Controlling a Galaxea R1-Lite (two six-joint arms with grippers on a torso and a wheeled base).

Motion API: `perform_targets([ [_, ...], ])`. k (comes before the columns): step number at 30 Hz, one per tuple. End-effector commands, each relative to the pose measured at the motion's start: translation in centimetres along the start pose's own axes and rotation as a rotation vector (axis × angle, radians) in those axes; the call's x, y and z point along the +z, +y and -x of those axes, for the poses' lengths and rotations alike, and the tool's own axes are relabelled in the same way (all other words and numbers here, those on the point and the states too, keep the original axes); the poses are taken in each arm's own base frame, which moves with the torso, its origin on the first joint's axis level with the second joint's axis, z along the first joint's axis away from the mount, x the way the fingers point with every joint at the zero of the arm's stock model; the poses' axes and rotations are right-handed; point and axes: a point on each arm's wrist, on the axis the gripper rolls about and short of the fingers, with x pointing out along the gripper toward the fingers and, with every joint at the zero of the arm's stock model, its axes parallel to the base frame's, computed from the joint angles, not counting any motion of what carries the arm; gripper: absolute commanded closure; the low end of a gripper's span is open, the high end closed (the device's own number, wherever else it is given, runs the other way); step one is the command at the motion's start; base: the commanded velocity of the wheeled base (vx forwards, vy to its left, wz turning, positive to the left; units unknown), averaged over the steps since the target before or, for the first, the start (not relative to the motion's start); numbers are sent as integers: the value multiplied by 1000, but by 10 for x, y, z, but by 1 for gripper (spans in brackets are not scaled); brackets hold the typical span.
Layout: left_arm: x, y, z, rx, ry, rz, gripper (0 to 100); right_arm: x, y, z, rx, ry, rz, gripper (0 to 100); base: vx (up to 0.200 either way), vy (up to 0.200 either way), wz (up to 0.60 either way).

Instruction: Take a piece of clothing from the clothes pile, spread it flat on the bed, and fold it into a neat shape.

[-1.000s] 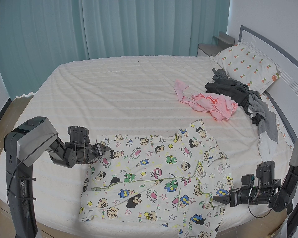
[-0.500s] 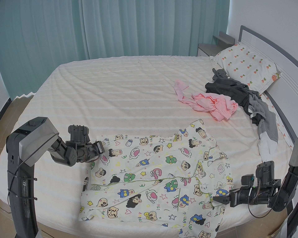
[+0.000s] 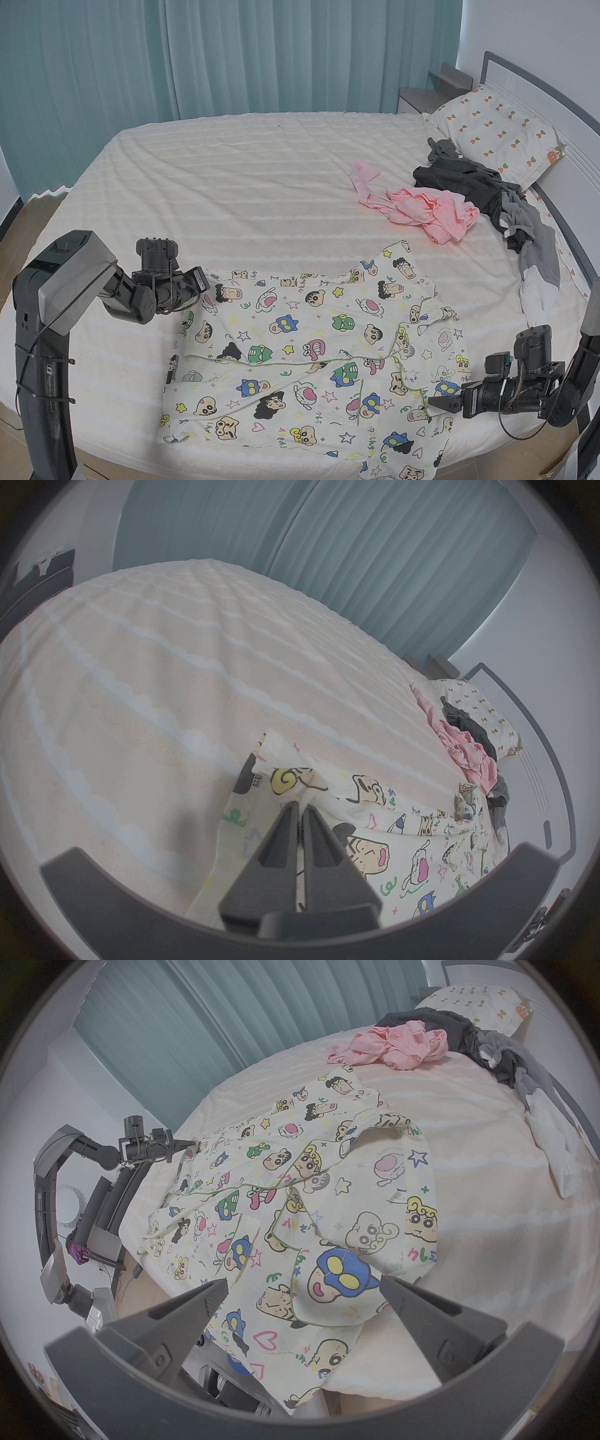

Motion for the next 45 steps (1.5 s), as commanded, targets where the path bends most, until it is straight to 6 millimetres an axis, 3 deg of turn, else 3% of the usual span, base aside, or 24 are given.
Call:
perform_targets([
  [1,7,-4,-1,-6,-23,-7,100,-1,0,-1,0,6,-1,0,0,0,0],
  [7,18,-5,-4,-9,-59,-42,100,-1,0,-1,0,6,-1,0,0,0,0],
  [19,16,-1,-17,53,-90,-94,100,-1,-1,-2,-1,12,-3,0,0,0,0],
  [20,16,-2,-17,52,-88,-95,0,-1,-1,-2,-1,12,-3,0,0,0,0],
  [28,11,1,-14,66,-64,-92,0,-2,-1,-3,-2,14,-3,0,0,0,0],
  [34,10,4,18,91,38,-91,0,-2,-1,-2,-2,14,-3,0,0,0,0],
  [39,-1,4,56,47,172,-104,0,-2,-1,-2,-2,14,-3,0,0,0,0],
  [45,-22,9,74,59,248,-40,0,-2,0,-1,-1,9,-1,0,0,0,0],
])
